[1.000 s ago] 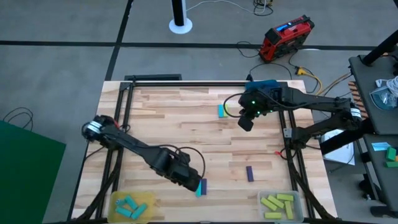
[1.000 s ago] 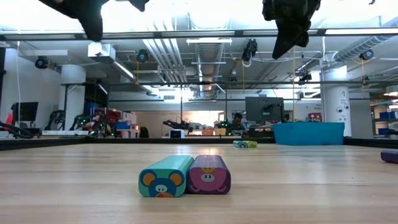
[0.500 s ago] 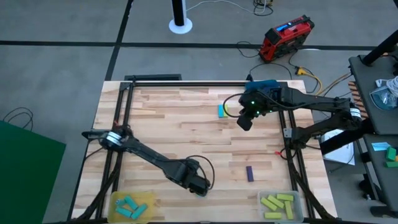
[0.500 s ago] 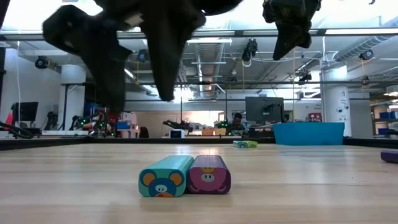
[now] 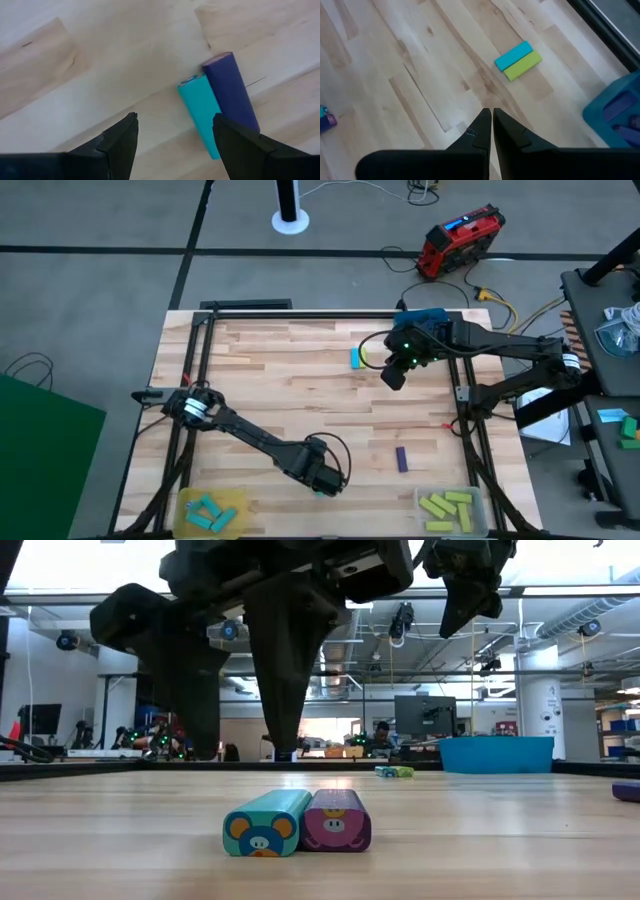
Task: Sort blocks
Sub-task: Put the violet block into the blue bin
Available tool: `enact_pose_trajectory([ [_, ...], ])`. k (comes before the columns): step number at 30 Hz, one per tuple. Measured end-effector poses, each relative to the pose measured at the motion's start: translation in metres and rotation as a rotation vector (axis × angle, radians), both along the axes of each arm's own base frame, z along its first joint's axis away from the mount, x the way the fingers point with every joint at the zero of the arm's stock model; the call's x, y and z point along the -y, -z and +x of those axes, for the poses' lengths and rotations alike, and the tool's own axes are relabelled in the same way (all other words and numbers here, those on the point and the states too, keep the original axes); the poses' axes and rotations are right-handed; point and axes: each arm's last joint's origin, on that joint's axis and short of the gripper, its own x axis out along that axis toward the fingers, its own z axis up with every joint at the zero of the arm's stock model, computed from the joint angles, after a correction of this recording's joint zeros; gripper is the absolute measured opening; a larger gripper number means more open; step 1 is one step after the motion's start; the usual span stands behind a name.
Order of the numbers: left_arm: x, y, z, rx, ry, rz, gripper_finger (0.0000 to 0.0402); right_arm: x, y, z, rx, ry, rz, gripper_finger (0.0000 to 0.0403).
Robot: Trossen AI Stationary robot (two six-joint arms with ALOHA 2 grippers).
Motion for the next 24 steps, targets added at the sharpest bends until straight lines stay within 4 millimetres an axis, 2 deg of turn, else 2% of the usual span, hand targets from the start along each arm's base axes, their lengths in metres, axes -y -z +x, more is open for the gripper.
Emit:
enact_pose_trajectory([
  [12, 0.000, 0.001, 0.005, 0.069, -0.016, 0.019, 0.0232, 0.000, 0.001, 0.000, -0.001, 0.013, 0.008, 0.0011],
  [17, 0.003, -0.002, 0.015, 0.176, 0.044, 0.006, 0.0232, 0.000, 0.002, 0.000, -0.003, 0.020, 0.013, 0.0011],
  [24, 0.000, -0.001, 0.017, 0.191, 0.143, 0.062, 0.0232, 0.000, 0.009, -0.001, -0.022, 0.025, 0.019, 0.0011],
])
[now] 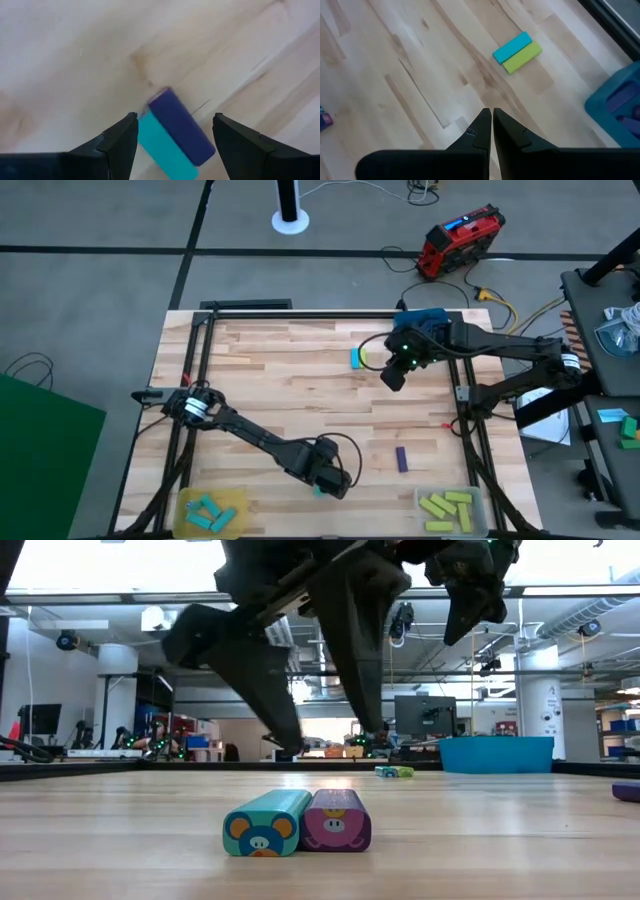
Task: Sort blocks
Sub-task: Put the violet block into the blue bin
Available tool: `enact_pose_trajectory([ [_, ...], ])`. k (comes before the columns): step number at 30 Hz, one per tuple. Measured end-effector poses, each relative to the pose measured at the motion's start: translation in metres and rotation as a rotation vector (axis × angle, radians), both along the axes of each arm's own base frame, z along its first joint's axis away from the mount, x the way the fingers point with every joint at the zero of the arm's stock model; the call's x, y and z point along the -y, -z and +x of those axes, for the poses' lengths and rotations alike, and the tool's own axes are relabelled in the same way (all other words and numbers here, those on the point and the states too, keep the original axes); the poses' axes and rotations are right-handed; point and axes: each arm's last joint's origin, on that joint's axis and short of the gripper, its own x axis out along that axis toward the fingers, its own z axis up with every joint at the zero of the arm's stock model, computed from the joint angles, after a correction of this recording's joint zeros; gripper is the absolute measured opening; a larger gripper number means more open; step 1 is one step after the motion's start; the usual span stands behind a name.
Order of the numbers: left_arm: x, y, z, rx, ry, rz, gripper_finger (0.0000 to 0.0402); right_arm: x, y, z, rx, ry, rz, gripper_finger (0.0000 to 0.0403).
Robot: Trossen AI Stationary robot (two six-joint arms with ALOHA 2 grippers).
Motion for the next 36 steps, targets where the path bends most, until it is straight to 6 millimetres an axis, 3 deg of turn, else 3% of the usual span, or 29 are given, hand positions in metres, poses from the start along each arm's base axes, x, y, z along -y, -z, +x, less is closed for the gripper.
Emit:
enact_pose_trajectory([
  [5, -0.010, 0.000, 0.007, 0.023, 0.099, 0.034, 0.0232, 0.000, 0.008, -0.001, -0.025, 0.009, 0.010, 0.0011],
  [11, -0.020, 0.014, 0.014, -0.029, 0.084, -0.041, 0.0232, -0.001, 0.015, -0.003, -0.044, 0.029, 0.034, 0.0011],
  [36, -0.020, 0.020, 0.020, -0.022, 0.060, -0.105, 0.0232, -0.001, 0.017, -0.003, -0.049, 0.027, 0.035, 0.0011],
])
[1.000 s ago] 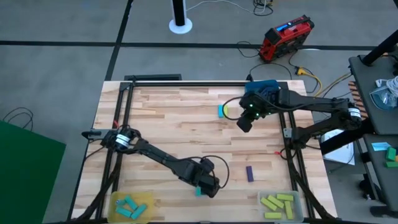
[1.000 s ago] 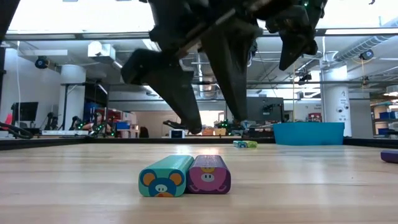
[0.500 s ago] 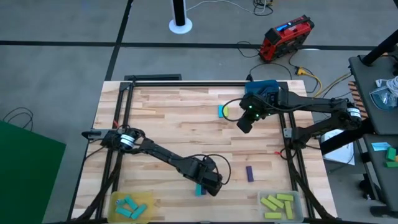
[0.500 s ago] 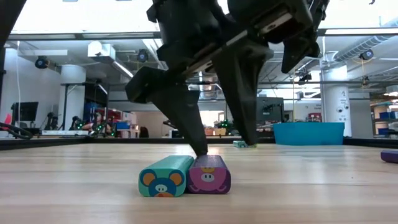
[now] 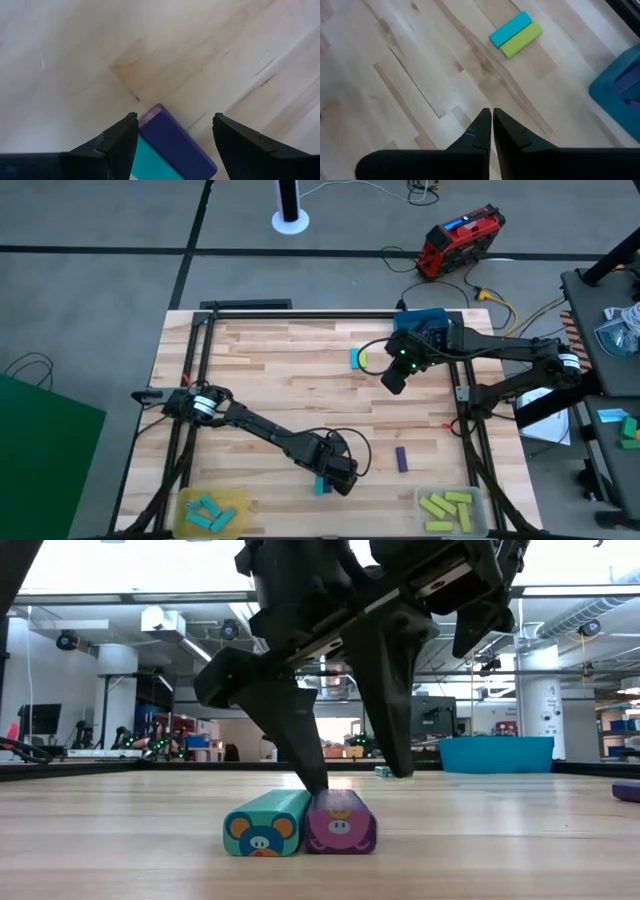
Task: Sort blocks
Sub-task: Put the violet block into the blue bin
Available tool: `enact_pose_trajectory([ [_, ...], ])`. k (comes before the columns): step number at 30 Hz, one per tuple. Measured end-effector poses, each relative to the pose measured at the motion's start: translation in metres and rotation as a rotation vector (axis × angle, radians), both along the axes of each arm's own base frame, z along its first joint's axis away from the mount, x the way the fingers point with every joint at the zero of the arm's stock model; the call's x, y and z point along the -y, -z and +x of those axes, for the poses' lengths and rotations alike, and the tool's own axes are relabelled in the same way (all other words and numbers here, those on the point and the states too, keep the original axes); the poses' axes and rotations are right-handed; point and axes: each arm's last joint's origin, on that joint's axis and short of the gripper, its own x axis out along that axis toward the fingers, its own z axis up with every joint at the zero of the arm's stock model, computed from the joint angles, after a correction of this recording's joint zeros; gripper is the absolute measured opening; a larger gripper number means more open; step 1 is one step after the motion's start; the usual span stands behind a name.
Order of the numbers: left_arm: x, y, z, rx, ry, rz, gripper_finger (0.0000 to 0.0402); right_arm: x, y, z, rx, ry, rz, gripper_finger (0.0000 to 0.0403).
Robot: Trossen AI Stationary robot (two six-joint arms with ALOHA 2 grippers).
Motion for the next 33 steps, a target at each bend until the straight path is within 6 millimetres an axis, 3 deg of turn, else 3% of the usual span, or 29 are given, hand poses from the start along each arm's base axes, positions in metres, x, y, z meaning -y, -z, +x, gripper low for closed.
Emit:
enact_pose_trajectory([
  [15, 0.0025, 0.0048, 0.0069, 0.078, 0.004, -0.005, 0.0232, 0.0000, 0.0001, 0.0000, 0.000, 0.000, 0.000, 0.0011],
  [33, 0.0061, 0.0049, 0.0023, 0.011, -0.098, -0.059, 0.0232, -0.0001, 0.0013, -0.0003, -0.005, -0.004, 0.000, 0.0011],
])
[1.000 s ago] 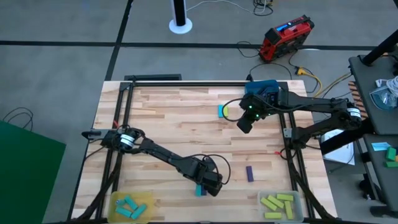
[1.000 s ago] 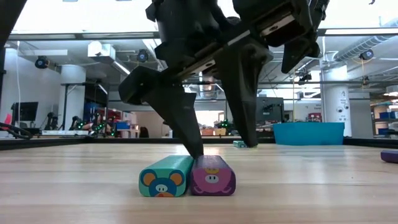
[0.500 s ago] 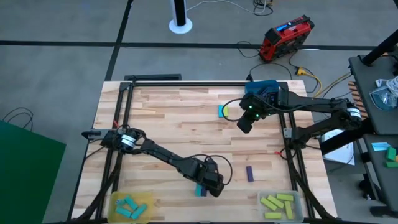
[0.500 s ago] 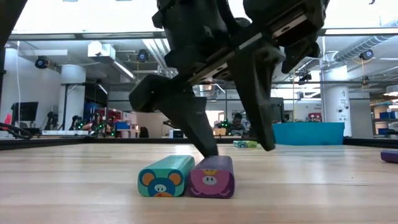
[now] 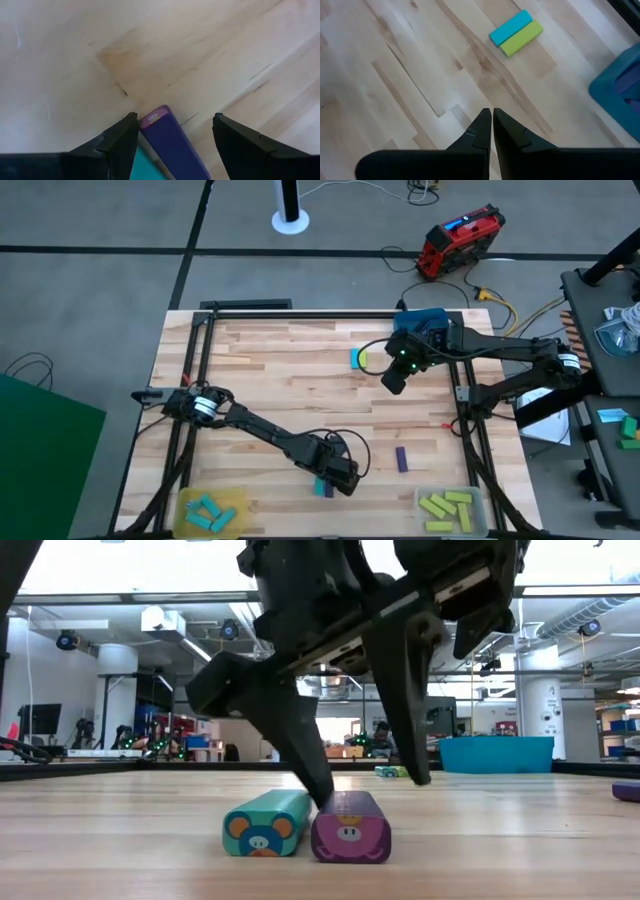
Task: Sort blocks
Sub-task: Put the violet block into the blue bin
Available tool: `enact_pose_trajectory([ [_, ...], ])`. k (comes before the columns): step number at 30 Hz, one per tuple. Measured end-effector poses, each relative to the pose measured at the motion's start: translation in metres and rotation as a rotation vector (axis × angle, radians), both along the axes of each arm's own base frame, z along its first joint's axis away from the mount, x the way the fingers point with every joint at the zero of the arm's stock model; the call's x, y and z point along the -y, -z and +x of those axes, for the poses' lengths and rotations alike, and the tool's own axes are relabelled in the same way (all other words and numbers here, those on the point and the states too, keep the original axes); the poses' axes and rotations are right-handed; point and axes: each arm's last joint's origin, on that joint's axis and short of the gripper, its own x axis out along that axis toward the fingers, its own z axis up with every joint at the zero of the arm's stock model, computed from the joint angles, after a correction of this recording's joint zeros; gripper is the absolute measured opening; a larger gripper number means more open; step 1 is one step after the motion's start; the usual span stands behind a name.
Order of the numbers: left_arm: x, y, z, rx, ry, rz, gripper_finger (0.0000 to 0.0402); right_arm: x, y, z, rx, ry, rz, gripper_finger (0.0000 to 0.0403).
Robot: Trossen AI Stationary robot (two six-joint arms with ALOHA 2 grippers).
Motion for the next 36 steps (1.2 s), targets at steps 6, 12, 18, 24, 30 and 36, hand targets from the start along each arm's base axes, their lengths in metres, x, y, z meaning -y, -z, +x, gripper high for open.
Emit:
enact_pose_trajectory([
  [6, 0.004, 0.006, -0.004, -0.040, 0.001, 0.014, 0.0232, 0.000, 0.002, 0.000, -0.005, 0.000, 0.001, 0.0011],
  [12, 0.013, 0.011, -0.007, -0.035, 0.011, 0.055, 0.0232, 0.000, 0.005, -0.001, -0.016, -0.007, 0.000, 0.0011],
  [18, 0.021, 0.016, -0.010, -0.031, 0.010, 0.075, 0.0232, 0.000, 0.008, -0.002, -0.028, -0.007, 0.002, 0.0011],
  [24, 0.025, 0.017, -0.013, -0.010, 0.087, 0.173, 0.0231, 0.000, 0.010, -0.002, -0.034, -0.009, 0.002, 0.0011],
  [30, 0.029, 0.019, -0.020, -0.049, 0.110, 0.216, 0.0221, 0.000, 0.010, -0.002, -0.034, -0.013, 0.001, 0.0011],
  [36, 0.033, 0.020, -0.024, -0.053, 0.108, 0.245, 0.0146, 0.000, 0.010, -0.002, -0.035, -0.017, -0.001, 0.0011],
])
